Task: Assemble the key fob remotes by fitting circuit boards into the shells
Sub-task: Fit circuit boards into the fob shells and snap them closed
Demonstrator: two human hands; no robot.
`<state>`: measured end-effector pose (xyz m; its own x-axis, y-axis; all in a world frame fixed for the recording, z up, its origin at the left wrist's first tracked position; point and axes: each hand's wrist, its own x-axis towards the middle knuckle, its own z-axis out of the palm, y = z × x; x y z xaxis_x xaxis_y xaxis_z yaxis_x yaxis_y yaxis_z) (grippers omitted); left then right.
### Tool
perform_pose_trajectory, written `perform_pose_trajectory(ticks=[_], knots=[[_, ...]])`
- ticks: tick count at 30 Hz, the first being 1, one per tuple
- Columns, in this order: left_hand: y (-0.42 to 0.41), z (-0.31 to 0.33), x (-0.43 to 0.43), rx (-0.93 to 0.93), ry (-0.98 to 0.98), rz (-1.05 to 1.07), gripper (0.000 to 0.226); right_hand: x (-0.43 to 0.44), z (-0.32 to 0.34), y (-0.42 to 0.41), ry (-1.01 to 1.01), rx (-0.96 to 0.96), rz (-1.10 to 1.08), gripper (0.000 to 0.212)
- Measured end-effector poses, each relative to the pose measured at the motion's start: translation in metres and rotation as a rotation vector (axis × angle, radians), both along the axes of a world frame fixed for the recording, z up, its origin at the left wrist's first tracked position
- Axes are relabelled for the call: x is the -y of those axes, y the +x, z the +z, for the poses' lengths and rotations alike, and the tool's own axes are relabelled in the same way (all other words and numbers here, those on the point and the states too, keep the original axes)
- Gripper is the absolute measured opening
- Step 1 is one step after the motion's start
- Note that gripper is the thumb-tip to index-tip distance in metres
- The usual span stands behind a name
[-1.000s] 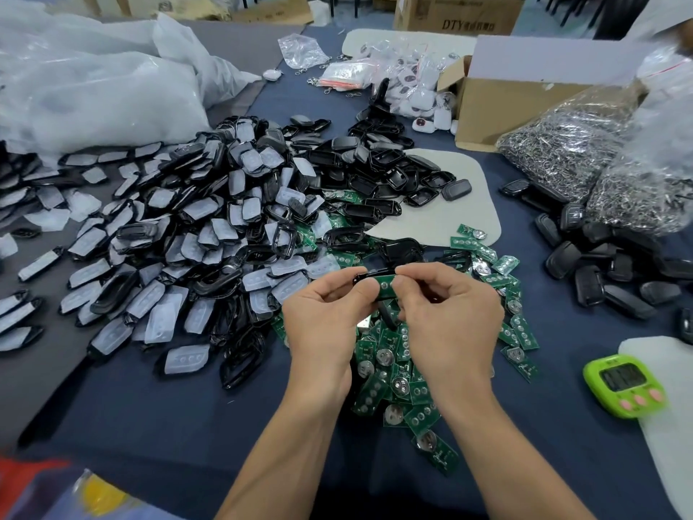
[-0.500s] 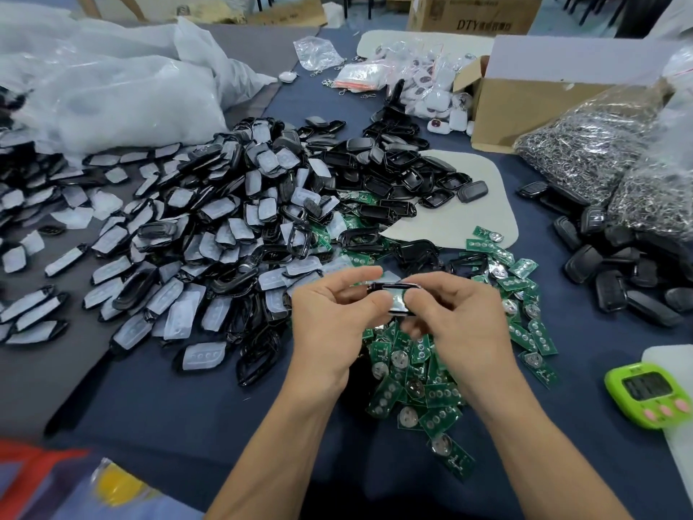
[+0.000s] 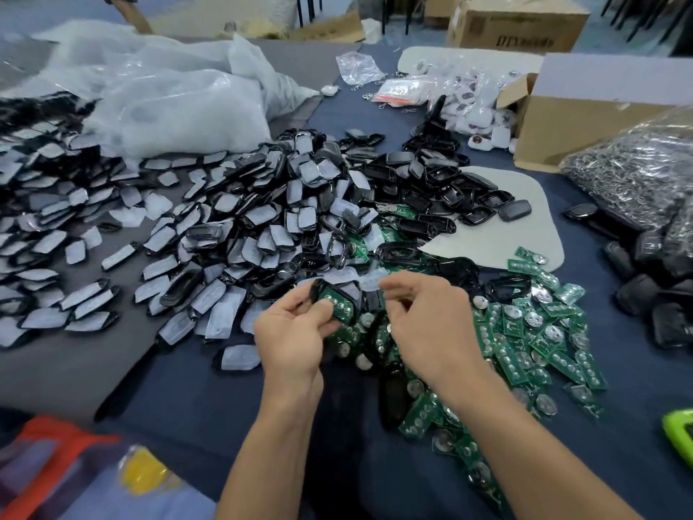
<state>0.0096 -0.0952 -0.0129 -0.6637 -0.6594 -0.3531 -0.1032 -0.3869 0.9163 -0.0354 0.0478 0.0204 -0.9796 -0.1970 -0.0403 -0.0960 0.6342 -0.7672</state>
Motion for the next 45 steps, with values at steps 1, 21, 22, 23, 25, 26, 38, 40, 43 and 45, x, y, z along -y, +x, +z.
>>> perform_pose_trajectory(ticks=[1, 21, 22, 23, 25, 26, 38, 40, 43, 45], knots=[[0.002, 0.002, 0.011, -0.006, 0.000, 0.046, 0.031, 0.011, 0.002, -0.003, 0.035, -0.028, 0.057, 0.033], [0.014, 0.009, 0.054, -0.054, 0.059, 0.245, 0.030, 0.078, -0.012, -0.023, 0.344, -0.339, 0.334, 0.018], [0.013, 0.007, 0.053, -0.053, 0.057, 0.235, 0.029, 0.069, -0.008, -0.019, 0.158, -0.287, 0.250, 0.018], [0.012, 0.006, 0.052, -0.055, 0.055, 0.217, 0.028, 0.060, -0.004, -0.015, -0.058, -0.176, 0.142, 0.016], [0.009, 0.004, 0.046, -0.068, 0.062, 0.173, 0.027, 0.041, 0.005, -0.007, -0.479, 0.152, -0.079, 0.016], [0.008, 0.004, 0.042, -0.075, 0.073, 0.150, 0.027, 0.033, 0.009, -0.005, -0.637, 0.310, -0.167, 0.016], [-0.007, 0.010, -0.033, -0.113, 0.193, -0.343, 0.039, -0.031, 0.018, 0.006, -1.006, 0.619, -0.356, 0.028], [-0.007, 0.010, -0.042, -0.078, 0.181, -0.408, 0.043, -0.037, 0.015, 0.006, -1.009, 0.614, -0.346, 0.020], [-0.006, 0.014, -0.054, -0.037, 0.208, -0.500, 0.049, -0.046, 0.010, 0.006, -1.014, 0.609, -0.321, 0.023], [-0.005, 0.015, -0.058, -0.035, 0.261, -0.518, 0.053, -0.052, 0.008, 0.006, -1.008, 0.600, -0.293, 0.026]])
